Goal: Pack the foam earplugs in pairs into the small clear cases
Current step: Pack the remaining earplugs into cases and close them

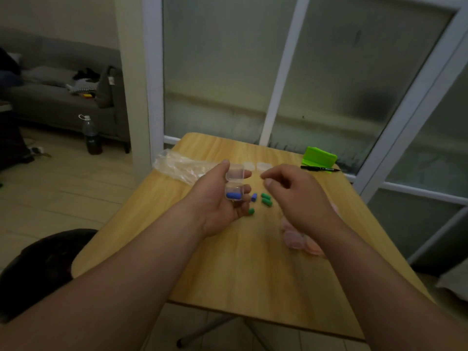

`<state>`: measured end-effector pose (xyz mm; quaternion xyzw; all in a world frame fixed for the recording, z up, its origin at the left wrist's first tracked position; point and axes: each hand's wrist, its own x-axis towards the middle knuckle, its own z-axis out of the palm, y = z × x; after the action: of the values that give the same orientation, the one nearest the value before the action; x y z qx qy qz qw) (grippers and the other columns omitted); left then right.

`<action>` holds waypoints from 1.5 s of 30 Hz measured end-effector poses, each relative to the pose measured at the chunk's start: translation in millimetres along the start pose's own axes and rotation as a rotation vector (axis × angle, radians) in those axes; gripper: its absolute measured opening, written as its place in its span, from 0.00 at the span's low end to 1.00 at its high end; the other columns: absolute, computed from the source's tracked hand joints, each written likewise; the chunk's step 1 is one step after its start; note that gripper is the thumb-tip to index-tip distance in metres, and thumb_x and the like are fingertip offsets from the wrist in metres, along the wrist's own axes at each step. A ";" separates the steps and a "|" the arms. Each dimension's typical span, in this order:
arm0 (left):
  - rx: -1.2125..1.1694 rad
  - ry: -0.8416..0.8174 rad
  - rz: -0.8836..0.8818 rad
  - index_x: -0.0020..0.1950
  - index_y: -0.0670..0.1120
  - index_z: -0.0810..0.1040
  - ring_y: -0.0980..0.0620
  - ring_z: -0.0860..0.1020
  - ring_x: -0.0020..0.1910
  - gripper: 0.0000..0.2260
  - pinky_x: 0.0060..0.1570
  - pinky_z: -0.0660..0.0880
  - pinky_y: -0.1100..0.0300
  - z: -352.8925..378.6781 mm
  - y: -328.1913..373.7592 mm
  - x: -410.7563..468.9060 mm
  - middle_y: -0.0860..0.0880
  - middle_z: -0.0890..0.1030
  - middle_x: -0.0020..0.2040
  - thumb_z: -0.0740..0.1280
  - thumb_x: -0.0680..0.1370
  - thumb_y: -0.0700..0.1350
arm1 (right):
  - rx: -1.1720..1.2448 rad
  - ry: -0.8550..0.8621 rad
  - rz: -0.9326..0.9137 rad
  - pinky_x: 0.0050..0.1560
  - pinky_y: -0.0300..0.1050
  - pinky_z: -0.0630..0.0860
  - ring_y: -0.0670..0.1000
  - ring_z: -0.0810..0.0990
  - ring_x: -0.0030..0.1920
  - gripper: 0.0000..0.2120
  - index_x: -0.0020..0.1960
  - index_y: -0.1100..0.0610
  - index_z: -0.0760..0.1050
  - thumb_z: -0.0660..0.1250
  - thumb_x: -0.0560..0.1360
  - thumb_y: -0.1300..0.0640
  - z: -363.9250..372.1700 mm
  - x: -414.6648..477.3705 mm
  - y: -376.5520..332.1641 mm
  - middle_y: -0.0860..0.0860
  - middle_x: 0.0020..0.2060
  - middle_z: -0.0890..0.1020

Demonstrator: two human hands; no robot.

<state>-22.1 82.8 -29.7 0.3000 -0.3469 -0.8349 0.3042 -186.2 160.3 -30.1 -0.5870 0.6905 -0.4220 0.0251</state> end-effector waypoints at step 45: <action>0.084 0.012 0.006 0.66 0.42 0.81 0.51 0.73 0.32 0.26 0.33 0.72 0.58 9.9 -8.0 3.6 0.44 0.77 0.42 0.55 0.87 0.61 | 0.301 0.030 0.153 0.44 0.45 0.78 0.46 0.82 0.43 0.03 0.51 0.52 0.82 0.74 0.80 0.53 -17.4 -10.5 -12.5 0.51 0.44 0.86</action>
<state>-33.9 88.7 -31.2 0.3162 -0.3807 -0.8169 0.2962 -182.3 179.2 -16.1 -0.5158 0.6625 -0.5263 0.1346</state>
